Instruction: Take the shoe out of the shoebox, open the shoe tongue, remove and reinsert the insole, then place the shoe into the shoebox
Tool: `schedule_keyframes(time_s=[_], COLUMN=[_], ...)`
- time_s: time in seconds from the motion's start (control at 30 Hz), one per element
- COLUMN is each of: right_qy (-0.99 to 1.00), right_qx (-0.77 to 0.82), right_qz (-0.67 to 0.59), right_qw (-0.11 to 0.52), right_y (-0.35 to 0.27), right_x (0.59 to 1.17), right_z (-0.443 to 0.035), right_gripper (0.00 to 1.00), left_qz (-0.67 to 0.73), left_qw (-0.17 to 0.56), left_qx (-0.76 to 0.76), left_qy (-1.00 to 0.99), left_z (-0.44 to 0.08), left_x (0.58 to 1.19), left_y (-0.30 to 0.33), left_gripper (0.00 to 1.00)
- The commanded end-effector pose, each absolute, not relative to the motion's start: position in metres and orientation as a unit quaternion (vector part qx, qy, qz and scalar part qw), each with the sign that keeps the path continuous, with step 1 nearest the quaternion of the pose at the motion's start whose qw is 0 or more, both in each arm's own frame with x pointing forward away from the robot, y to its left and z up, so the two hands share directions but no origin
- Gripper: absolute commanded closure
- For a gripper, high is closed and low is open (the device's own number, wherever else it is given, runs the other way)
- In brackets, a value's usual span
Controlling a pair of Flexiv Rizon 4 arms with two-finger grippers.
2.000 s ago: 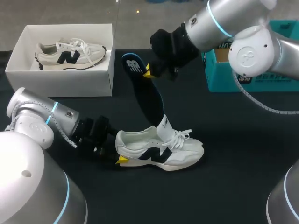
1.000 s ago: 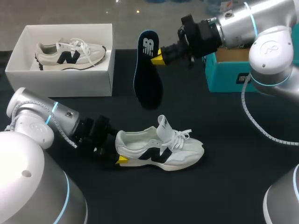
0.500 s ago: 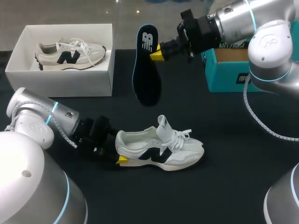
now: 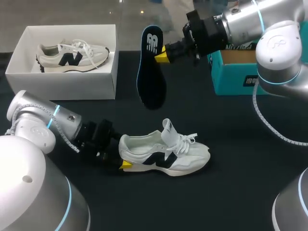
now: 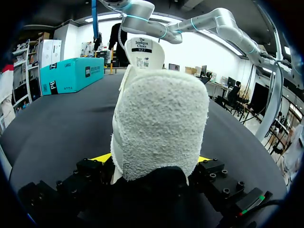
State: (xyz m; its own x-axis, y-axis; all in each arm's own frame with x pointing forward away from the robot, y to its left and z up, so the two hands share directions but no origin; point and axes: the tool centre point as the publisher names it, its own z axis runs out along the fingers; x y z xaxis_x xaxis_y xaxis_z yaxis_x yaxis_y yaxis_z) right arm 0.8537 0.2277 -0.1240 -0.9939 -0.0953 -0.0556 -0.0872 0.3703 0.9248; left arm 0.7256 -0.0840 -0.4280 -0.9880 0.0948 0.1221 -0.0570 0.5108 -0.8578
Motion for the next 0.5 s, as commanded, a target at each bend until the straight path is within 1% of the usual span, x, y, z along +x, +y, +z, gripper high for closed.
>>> schedule_keyframes(time_s=[0.03, 0.4, 0.5], right_qy=[-0.828, -0.828, -0.819], right_qx=[0.055, 0.055, 0.035], right_qz=[-0.558, -0.558, -0.572], right_qw=[0.003, 0.003, 0.015], right_y=[0.229, 0.229, 0.214], right_x=[0.854, 0.854, 0.856], right_z=[-0.124, -0.124, -0.097], right_gripper=[1.00, 1.00, 1.00], left_qz=[0.493, 0.493, 0.493], left_qw=[0.078, 0.078, 0.078], left_qx=[-0.011, -0.011, -0.011], left_qy=[-0.866, -0.866, -0.866], left_z=[-0.431, -0.431, -0.431], left_x=[0.726, 0.726, 0.726], left_y=[-0.086, -0.086, -0.086], left_gripper=[1.00, 1.00, 1.00])
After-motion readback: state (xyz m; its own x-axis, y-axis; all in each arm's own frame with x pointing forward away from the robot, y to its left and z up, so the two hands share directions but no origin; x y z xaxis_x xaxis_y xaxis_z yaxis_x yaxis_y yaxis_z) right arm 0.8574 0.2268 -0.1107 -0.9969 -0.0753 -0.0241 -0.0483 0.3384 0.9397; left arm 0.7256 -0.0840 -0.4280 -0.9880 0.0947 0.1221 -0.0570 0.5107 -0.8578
